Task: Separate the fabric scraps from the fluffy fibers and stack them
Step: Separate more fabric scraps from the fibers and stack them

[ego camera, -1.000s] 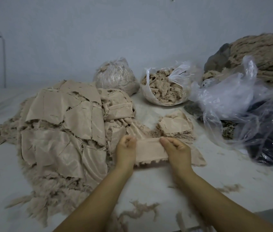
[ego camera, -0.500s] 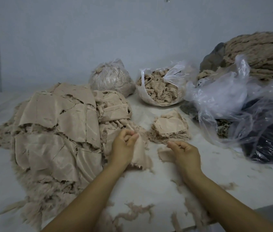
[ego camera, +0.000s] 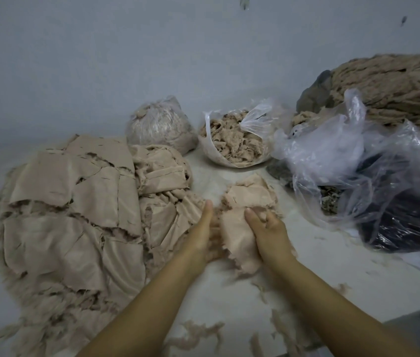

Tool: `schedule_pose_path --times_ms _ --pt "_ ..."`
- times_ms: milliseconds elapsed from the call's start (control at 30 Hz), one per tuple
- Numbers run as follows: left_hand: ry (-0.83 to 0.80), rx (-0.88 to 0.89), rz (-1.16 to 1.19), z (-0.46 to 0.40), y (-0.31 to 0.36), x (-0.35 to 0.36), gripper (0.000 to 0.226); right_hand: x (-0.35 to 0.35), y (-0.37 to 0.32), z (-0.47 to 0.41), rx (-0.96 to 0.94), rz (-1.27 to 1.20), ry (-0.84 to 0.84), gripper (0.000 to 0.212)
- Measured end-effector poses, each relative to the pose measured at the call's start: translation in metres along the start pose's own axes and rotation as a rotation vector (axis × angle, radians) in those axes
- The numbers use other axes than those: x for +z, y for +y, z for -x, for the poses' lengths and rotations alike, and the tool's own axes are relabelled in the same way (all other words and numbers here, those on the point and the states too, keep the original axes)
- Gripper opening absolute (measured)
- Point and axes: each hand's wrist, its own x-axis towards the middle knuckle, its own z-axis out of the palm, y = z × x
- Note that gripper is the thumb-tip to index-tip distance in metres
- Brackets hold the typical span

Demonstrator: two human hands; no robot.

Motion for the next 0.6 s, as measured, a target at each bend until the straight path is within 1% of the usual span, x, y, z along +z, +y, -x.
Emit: schedule_pose_path --times_ms 33,67,100,167,200,233,267,333,400,467,500,533,600 --pt "-0.028 -0.072 0.017 0.002 -0.008 0.001 0.064 0.004 0.001 0.001 0.014 -0.008 0.042 0.016" --pt "-0.032 -0.085 0.041 0.003 -0.014 0.004 0.06 0.007 0.003 0.002 0.026 -0.015 0.074 0.016" --pt "-0.012 -0.044 0.067 0.003 -0.019 0.007 0.05 0.01 0.005 0.003 0.037 -0.021 0.091 0.019" --pt "0.067 0.13 0.049 0.0 -0.027 0.012 0.031 0.013 0.007 0.007 0.082 -0.036 0.079 0.031" --pt "0.11 0.225 -0.005 -0.002 -0.028 0.014 0.027 0.015 0.007 0.009 0.112 -0.041 0.057 0.035" --pt "0.149 0.314 -0.072 -0.003 -0.029 0.015 0.028 0.016 0.008 0.011 0.13 -0.032 0.033 0.035" --pt "0.181 0.386 -0.142 -0.005 -0.028 0.014 0.032 0.018 0.008 0.012 0.128 -0.014 0.022 0.03" --pt "0.239 0.462 -0.238 -0.006 -0.028 0.008 0.038 0.019 0.008 0.013 0.1 0.001 0.058 0.022" --pt "0.359 0.431 -0.221 -0.011 -0.028 -0.005 0.037 0.017 0.008 0.012 0.098 -0.022 0.127 0.017" --pt "0.443 0.371 -0.08 -0.012 -0.026 -0.021 0.036 0.011 0.009 0.008 0.116 -0.063 0.199 0.023" --pt "0.445 0.357 -0.021 -0.011 -0.025 -0.027 0.035 0.009 0.01 0.007 0.11 -0.073 0.212 0.027" --pt "0.429 0.338 -0.02 -0.01 -0.025 -0.028 0.038 0.009 0.011 0.007 0.095 -0.073 0.214 0.03" --pt "0.337 0.245 -0.092 -0.004 -0.026 -0.02 0.052 0.014 0.011 0.01 0.047 -0.054 0.222 0.033"
